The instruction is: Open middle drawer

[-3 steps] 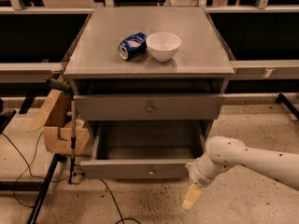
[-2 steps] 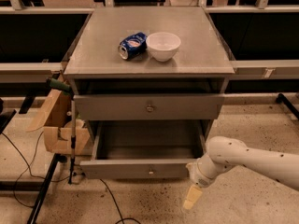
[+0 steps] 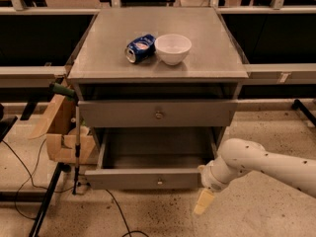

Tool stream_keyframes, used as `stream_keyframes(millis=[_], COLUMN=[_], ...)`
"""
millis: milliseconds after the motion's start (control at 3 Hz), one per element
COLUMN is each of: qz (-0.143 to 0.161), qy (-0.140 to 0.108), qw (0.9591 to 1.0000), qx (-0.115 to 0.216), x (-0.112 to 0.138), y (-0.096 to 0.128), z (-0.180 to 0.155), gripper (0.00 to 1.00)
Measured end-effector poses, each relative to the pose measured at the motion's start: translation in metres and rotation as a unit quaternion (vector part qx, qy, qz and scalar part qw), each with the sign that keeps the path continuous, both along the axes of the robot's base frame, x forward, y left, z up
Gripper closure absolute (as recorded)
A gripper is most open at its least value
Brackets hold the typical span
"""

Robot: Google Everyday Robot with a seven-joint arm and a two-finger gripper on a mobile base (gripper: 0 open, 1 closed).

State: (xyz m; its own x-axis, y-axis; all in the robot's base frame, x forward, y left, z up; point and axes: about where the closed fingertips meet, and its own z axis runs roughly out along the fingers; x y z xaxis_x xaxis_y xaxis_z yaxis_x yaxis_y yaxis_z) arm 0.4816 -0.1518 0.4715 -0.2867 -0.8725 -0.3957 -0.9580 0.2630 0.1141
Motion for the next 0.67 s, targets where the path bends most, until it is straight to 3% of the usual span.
stream_keyframes(millis=[667], qz=[-0.008], qy=[-0.007], qw=[0.9999], qx=[0.002], x=[0.034], y=[-0.001], z=[-0.005], gripper=[0.00])
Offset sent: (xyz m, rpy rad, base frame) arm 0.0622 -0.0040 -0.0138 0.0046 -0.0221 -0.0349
